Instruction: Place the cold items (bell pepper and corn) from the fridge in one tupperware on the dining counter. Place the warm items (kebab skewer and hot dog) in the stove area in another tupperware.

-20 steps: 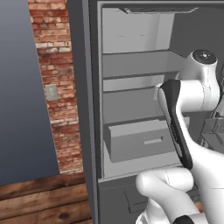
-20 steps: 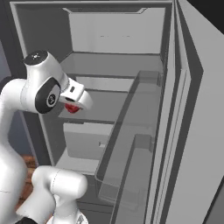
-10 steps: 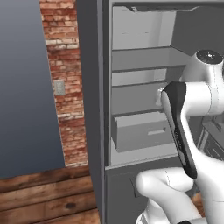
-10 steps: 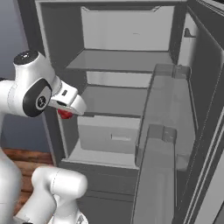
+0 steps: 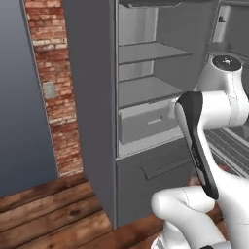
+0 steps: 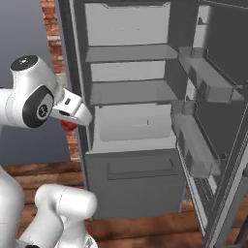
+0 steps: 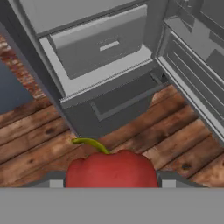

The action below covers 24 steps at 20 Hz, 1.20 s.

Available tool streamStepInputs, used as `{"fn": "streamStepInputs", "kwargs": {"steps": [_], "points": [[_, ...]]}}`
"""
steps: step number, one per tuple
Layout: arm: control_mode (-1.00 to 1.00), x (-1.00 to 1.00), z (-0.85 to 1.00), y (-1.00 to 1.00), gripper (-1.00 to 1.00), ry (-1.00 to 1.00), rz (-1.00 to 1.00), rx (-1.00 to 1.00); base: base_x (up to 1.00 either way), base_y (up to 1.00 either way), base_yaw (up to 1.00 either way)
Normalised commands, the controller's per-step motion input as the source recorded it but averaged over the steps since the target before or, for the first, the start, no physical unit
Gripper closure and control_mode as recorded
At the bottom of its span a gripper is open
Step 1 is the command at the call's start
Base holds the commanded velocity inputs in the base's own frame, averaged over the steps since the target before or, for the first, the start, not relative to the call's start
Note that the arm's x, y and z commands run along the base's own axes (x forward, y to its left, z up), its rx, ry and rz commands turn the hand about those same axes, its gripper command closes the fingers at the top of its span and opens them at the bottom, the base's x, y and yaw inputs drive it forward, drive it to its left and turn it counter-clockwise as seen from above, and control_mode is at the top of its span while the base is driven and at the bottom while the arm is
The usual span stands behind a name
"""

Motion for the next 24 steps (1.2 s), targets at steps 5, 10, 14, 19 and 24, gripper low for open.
{"fn": "streamStepInputs", "kwargs": {"steps": [5, 10, 14, 19, 24], "points": [[1.00, 0.00, 0.00, 0.00, 1.00, 0.00, 0.00, 0.00, -1.00, 0.38, -0.94], [1.00, 0.00, 0.00, 0.00, 1.00, 0.00, 0.00, 0.00, -1.00, 0.15, -1.00], [1.00, 0.00, 0.00, 0.00, 1.00, 0.00, 0.00, 0.00, -0.79, -0.05, -1.00], [1.00, 0.00, 0.00, 0.00, 1.00, 0.00, 0.00, 0.00, -0.39, -0.78, -0.79], [1.00, 0.00, 0.00, 0.00, 1.00, 0.00, 0.00, 0.00, -0.07, -1.00, -0.45]]}}
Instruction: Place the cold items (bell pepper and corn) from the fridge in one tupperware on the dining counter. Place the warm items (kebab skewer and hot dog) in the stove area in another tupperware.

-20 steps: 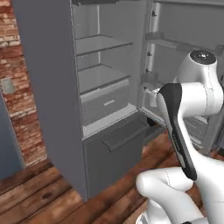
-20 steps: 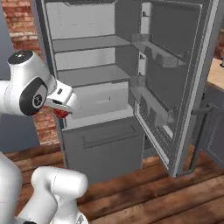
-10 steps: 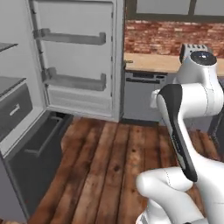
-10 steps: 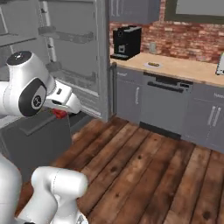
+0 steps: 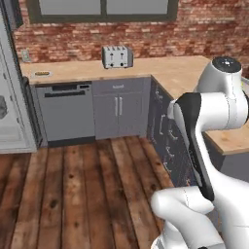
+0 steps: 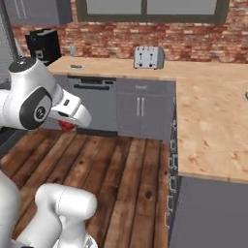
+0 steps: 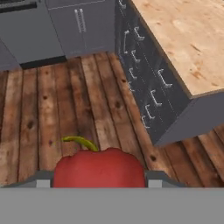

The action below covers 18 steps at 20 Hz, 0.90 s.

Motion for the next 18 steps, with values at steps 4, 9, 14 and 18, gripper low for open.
{"fn": "streamStepInputs", "kwargs": {"steps": [4, 9, 14, 18], "points": [[1.00, 0.00, 0.00, 0.00, 1.00, 0.00, 0.00, 0.00, 0.03, -1.00, -0.16], [1.00, 0.00, 0.00, 0.00, 1.00, 0.00, 0.00, 0.00, 0.11, -1.00, -0.01], [1.00, 0.00, 0.00, 0.00, 1.00, 0.00, 0.00, 0.00, 0.13, -1.00, 0.00], [1.00, 0.00, 0.00, 0.00, 1.00, 0.00, 0.00, 0.00, 0.21, -1.00, 0.00]]}}
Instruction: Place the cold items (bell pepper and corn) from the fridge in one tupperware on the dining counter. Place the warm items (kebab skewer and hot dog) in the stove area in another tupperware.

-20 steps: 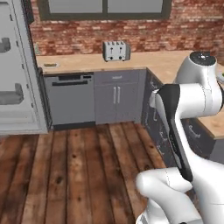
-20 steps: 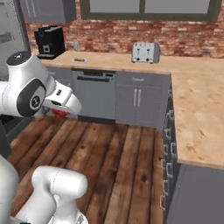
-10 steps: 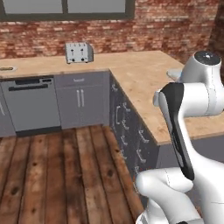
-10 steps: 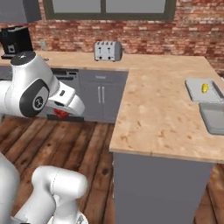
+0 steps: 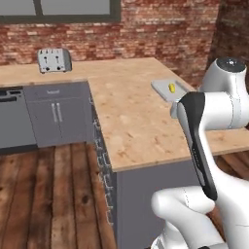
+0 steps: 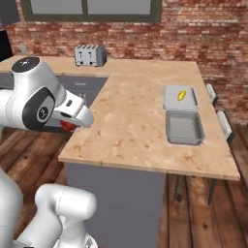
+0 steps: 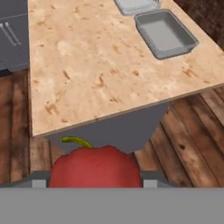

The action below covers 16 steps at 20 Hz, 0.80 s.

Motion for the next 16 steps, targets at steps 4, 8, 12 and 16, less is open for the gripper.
{"fn": "streamStepInputs", "kwargs": {"steps": [4, 8, 12, 16], "points": [[1.00, 0.00, 0.00, 0.00, 1.00, 0.00, 0.00, 0.00, 0.21, -1.00, 0.00], [1.00, 0.00, 0.00, 0.00, 1.00, 0.00, 0.00, 0.00, 0.23, -1.00, 0.00], [1.00, 0.00, 0.00, 0.00, 1.00, 0.00, 0.00, 0.00, 0.28, -1.00, 0.09], [1.00, 0.00, 0.00, 0.00, 1.00, 0.00, 0.00, 0.00, 0.31, -0.98, 0.30]]}}
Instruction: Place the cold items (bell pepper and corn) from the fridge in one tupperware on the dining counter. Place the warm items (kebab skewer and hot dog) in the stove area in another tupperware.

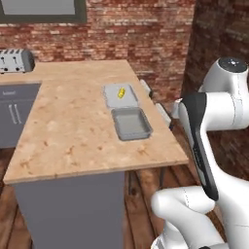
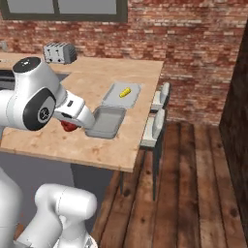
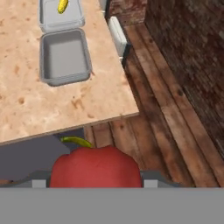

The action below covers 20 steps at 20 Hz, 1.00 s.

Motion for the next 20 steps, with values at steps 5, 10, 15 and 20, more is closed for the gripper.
{"fn": "streamStepInputs", "kwargs": {"steps": [5, 10, 15, 20], "points": [[1.00, 0.00, 0.00, 0.00, 1.00, 0.00, 0.00, 0.00, 0.46, -0.86, 0.38], [1.00, 0.00, 0.00, 0.00, 1.00, 0.00, 0.00, 0.00, 0.59, -0.90, 0.56], [1.00, 0.00, 0.00, 0.00, 1.00, 0.00, 0.00, 0.00, 0.36, -1.00, 0.49], [1.00, 0.00, 0.00, 0.00, 1.00, 0.00, 0.00, 0.00, 0.45, -0.99, 0.47]]}}
